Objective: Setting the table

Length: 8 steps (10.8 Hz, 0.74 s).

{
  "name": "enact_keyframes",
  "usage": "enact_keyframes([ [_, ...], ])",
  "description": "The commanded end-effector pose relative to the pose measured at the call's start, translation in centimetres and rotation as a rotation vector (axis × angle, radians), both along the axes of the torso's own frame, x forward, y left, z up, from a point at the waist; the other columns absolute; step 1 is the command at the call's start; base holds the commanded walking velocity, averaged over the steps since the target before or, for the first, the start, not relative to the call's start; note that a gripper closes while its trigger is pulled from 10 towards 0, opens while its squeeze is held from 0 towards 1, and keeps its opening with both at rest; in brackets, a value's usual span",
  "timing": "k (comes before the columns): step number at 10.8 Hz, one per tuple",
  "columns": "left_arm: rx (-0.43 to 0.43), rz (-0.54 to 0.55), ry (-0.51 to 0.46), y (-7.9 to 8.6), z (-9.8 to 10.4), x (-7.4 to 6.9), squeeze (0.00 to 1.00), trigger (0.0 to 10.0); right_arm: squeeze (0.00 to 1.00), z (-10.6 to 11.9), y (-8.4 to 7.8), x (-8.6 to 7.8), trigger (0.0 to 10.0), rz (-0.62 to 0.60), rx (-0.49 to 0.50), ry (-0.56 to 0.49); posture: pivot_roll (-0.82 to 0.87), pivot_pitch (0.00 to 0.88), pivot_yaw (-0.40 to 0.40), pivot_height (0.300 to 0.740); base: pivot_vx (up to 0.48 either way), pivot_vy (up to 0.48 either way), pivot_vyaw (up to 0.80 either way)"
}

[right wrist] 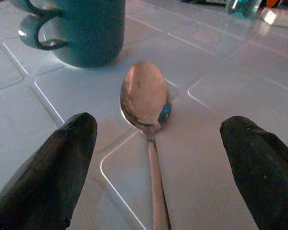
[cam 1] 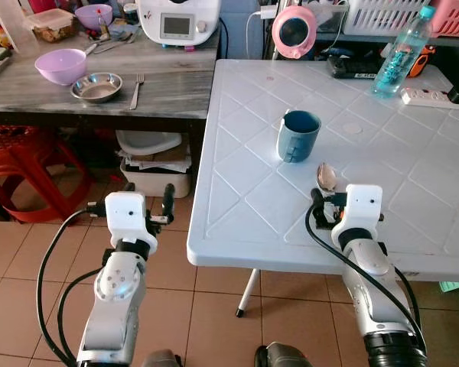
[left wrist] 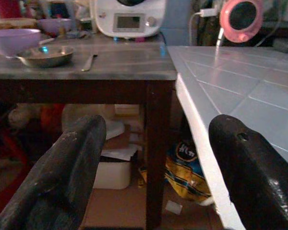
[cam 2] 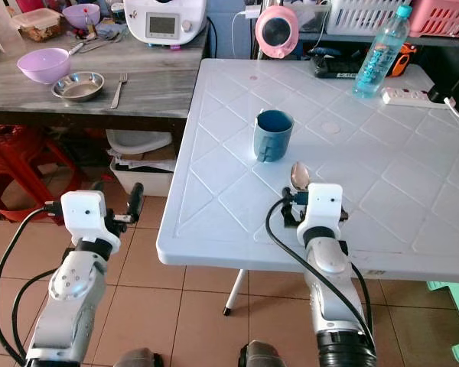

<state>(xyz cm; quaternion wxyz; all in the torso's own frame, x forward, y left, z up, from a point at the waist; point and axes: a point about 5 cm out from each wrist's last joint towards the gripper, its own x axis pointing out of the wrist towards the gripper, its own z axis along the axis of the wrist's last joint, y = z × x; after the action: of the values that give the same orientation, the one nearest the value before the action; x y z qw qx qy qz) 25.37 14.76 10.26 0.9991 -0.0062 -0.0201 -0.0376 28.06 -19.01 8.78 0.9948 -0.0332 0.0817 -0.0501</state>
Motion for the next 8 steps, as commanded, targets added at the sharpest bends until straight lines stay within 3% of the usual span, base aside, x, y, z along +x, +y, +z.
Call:
enact_keyframes([
  [1, 0.007, 0.003, -0.002, 0.2, 0.3, -0.1, 0.00, 10.0, 0.00, -0.4, -0.2, -0.1, 10.0, 0.005, -0.001, 0.032, -0.01, 0.094, 0.023, 0.740, 0.000, 0.000, 0.00],
  [4, 0.013, -0.003, 0.008, 0.3, 0.4, -0.2, 0.00, 10.0, 0.00, -0.6, -1.0, 0.5, 10.0, 0.050, -0.008, 0.108, -0.01, 0.110, 0.027, 0.740, 0.000, 0.000, 0.00],
  [5, 0.016, -0.003, 0.013, 0.3, 0.4, -0.3, 0.00, 10.0, 0.00, -1.0, -1.5, 0.5, 3.0, 0.078, -0.007, 0.156, -0.01, 0.120, 0.028, 0.740, 0.000, 0.000, 0.00],
  [6, 0.017, -0.002, 0.017, 0.3, 0.3, -0.4, 0.00, 10.0, 0.00, -1.1, -1.5, 0.4, 0.0, 0.102, -0.016, 0.179, -0.01, 0.126, 0.028, 0.740, 0.000, 0.000, 0.00],
  [8, 0.021, 0.005, 0.024, 0.4, 0.3, -0.6, 0.00, 10.0, 0.00, -1.6, -1.5, -0.3, 0.0, 0.141, -0.021, 0.239, -0.01, 0.137, 0.018, 0.740, 0.000, 0.000, 0.00],
])
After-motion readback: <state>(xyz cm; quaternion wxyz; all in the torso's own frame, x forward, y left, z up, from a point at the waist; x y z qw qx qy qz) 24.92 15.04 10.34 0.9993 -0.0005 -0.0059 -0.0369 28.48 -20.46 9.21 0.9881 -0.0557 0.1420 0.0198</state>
